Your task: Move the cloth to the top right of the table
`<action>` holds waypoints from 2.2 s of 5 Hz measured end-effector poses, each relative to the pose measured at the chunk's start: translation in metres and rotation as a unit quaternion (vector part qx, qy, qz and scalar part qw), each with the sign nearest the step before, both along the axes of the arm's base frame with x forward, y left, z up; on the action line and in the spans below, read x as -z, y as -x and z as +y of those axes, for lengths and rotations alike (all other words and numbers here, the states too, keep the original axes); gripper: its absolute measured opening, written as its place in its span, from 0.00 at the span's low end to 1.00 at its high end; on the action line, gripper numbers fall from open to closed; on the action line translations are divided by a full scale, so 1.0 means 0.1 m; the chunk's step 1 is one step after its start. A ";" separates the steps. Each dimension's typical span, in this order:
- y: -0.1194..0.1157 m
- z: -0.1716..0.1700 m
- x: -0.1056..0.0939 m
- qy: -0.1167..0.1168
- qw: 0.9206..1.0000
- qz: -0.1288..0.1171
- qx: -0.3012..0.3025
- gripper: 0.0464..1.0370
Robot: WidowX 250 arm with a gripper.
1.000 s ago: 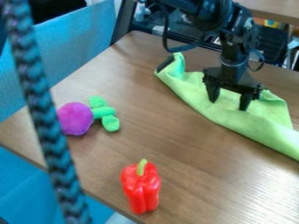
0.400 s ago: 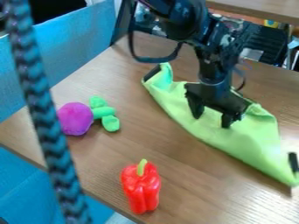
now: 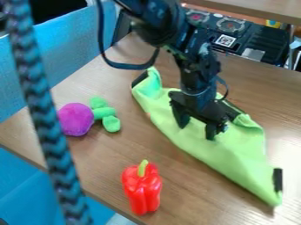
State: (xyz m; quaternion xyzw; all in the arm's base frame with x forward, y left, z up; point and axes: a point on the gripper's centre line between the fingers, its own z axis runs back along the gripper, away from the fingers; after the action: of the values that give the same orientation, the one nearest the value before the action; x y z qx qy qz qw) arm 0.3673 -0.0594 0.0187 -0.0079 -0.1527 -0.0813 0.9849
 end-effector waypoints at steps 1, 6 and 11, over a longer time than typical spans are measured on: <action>0.00 0.02 0.00 0.001 1.000 -0.002 -0.005 0.96; -0.68 -0.34 -0.04 0.002 0.990 -0.079 0.117 0.96; -0.81 -0.55 -0.60 0.041 0.980 -0.142 0.132 0.96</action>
State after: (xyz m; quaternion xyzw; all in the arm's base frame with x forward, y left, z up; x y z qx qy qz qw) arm 0.4485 -0.1143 0.0792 -0.0565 -0.2919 -0.2047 0.9326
